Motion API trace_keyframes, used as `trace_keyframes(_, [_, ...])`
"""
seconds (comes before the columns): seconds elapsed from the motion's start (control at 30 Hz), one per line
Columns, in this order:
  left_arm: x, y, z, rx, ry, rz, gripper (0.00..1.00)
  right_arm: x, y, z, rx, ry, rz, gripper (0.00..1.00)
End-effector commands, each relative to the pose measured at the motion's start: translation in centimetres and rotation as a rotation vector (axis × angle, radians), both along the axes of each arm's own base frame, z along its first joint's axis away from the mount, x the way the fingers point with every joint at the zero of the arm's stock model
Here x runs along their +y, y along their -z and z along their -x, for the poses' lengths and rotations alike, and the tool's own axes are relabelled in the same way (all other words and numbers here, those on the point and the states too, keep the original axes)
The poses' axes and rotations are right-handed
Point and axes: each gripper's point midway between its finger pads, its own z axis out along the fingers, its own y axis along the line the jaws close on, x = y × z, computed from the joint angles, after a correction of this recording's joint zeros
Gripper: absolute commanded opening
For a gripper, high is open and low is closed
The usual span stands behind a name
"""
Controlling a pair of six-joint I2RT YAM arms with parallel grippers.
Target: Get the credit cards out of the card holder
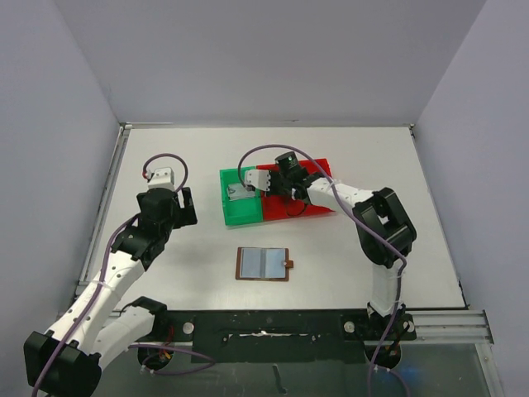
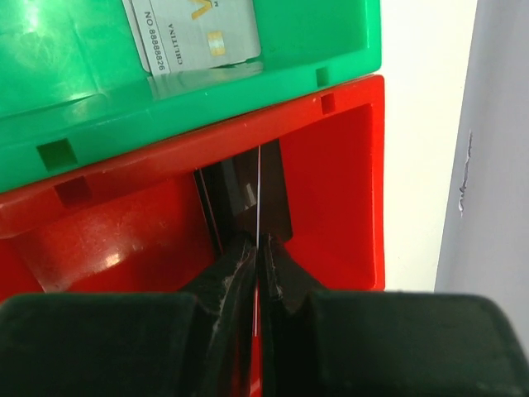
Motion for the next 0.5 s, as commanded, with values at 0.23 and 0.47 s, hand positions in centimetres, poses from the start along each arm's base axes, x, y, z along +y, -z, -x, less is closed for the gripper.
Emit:
trace_keyframes(0.23, [-0.2, -1.3, -0.9, -0.052, 0.006, 0.01, 0.8, 1.0, -2.2, -4.0, -0.156, 0.012, -0.013, 0.05])
trace_keyframes(0.47, [-0.2, -1.1, -0.9, -0.047, 0.007, 0.009, 0.8, 1.1, -0.8, -3.8, -0.126, -0.004, 0.014, 0.17])
